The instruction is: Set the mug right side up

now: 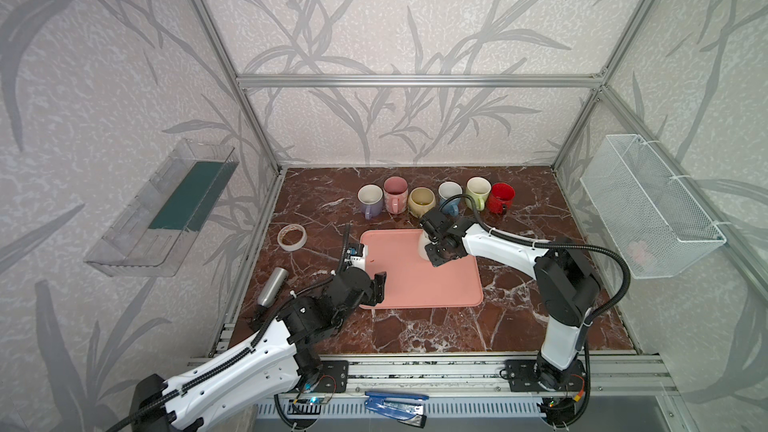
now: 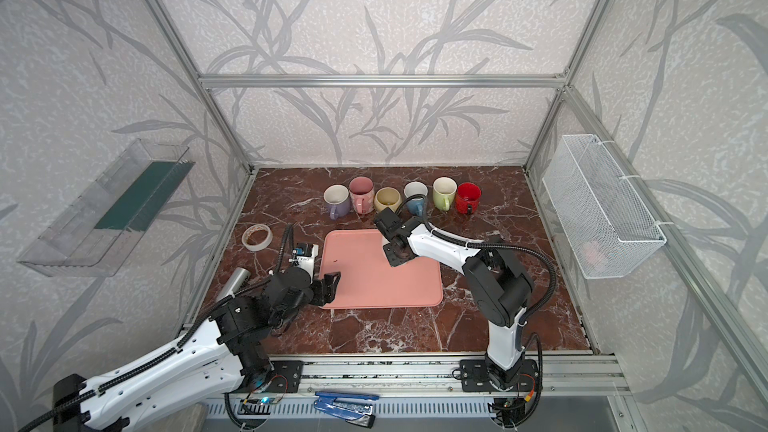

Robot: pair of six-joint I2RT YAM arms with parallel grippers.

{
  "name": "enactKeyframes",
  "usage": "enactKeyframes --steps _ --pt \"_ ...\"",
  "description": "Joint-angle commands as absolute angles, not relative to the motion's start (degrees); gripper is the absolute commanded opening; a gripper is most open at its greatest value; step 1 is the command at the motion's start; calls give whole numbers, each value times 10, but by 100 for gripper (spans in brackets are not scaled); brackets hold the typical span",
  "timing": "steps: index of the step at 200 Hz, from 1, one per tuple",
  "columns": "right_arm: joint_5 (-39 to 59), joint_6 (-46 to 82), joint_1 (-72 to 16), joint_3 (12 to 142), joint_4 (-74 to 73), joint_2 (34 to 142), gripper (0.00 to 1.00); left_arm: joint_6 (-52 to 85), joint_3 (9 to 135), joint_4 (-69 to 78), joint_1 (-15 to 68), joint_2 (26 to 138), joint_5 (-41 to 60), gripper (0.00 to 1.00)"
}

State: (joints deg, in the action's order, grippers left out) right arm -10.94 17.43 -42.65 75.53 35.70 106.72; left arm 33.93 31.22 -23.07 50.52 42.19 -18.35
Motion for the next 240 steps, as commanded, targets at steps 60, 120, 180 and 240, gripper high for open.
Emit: enactKeyframes --steps 60,120,180,240 --pt "-66 149 -426 711 302 948 0 348 301 -205 502 423 -187 77" --pt "39 155 -409 626 180 835 0 349 289 -149 493 426 -139 75" --pt "205 206 -366 563 60 751 0 374 231 32 443 416 18 71" --pt "332 274 -339 500 -90 703 0 404 209 222 409 491 146 53"
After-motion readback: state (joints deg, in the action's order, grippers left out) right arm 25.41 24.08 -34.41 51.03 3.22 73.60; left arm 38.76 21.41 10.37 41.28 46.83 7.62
